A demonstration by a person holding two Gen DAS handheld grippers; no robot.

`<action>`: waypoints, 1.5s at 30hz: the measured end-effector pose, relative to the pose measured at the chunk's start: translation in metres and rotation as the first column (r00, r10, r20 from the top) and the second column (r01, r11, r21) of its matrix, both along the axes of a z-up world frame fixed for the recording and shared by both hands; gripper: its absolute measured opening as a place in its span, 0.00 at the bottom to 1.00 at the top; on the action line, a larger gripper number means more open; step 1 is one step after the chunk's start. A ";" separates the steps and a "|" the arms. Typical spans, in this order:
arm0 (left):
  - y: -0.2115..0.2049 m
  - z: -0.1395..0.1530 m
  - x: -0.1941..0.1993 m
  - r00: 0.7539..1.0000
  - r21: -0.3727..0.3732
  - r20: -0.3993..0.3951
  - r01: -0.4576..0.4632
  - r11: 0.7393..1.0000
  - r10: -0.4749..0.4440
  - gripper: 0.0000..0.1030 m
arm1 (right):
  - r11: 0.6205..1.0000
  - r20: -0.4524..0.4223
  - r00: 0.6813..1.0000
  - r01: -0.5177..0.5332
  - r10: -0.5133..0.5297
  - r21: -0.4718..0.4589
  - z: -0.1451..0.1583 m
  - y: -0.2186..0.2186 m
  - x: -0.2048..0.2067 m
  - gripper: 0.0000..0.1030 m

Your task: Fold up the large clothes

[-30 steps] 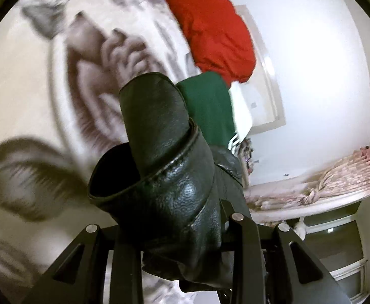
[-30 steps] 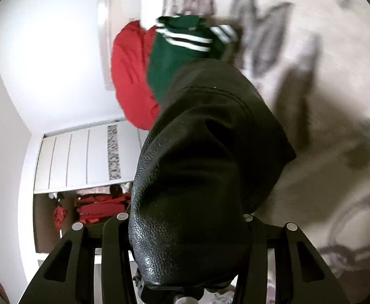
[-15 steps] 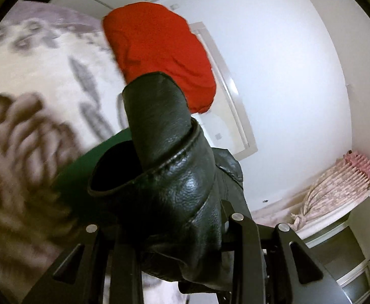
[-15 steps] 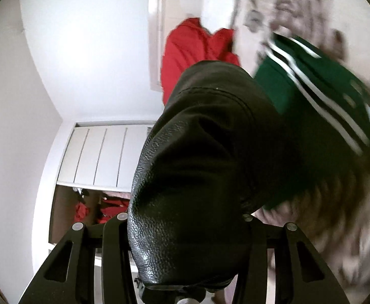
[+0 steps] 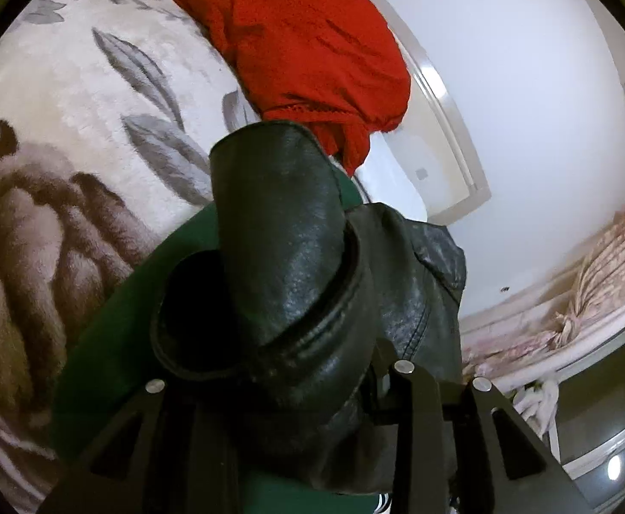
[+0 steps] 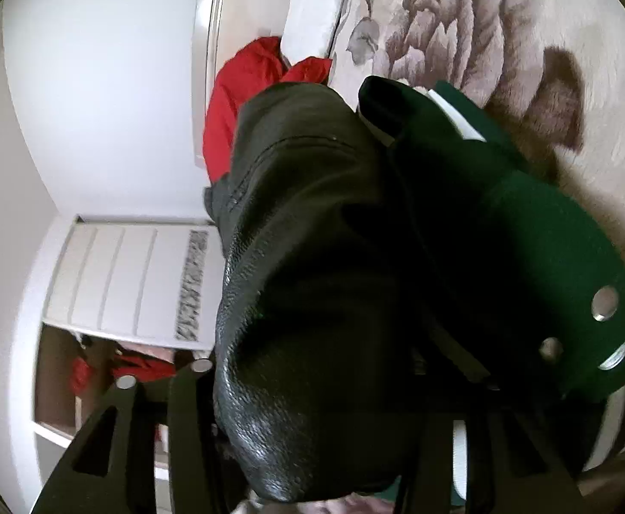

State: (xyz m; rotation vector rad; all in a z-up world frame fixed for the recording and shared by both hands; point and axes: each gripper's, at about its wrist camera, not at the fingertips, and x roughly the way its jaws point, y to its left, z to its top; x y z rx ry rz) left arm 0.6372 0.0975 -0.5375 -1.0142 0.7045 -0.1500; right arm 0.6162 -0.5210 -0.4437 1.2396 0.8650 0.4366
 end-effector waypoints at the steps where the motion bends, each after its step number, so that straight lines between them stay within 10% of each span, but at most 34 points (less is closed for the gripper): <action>1: 0.000 0.003 -0.001 1.000 0.001 -0.022 0.006 1.000 -0.006 0.29 | 1.000 -0.032 0.999 -0.013 0.012 -0.014 0.002 -0.002 0.001 0.61; 6: -0.003 0.025 0.002 0.990 0.052 -0.140 0.012 0.999 -0.005 0.42 | 0.982 -0.193 0.978 -0.108 0.077 -0.156 0.031 0.000 0.002 0.76; 10: -0.012 0.050 -0.006 0.991 0.139 -0.130 0.034 0.990 -0.016 0.80 | 0.912 -0.232 0.970 -0.163 0.078 -0.376 0.064 0.003 -0.011 0.84; 13: -0.020 0.071 -0.015 0.992 0.258 -0.126 0.034 0.966 -0.001 0.91 | 0.783 -0.234 0.970 -0.189 0.057 -0.592 0.093 0.009 -0.031 0.85; 18: -0.030 0.100 -0.030 0.988 0.500 -0.150 0.050 0.865 0.030 1.00 | 0.446 -0.243 0.970 -0.220 0.005 -0.867 0.131 0.038 -0.058 0.87; 23: -0.041 0.129 -0.050 0.983 0.651 -0.182 0.113 0.751 0.010 1.00 | 0.288 -0.228 0.974 -0.220 0.003 -0.932 0.159 0.065 -0.078 0.88; 31: -0.061 0.202 -0.114 0.966 0.714 -0.235 0.244 0.656 -0.104 1.00 | 0.199 -0.177 0.983 -0.165 -0.043 -0.966 0.252 0.104 -0.143 0.88; 45: -0.072 0.358 -0.245 0.961 0.738 -0.197 0.274 0.617 -0.191 1.00 | 0.150 -0.039 0.996 -0.027 -0.076 -0.988 0.463 0.147 -0.335 0.88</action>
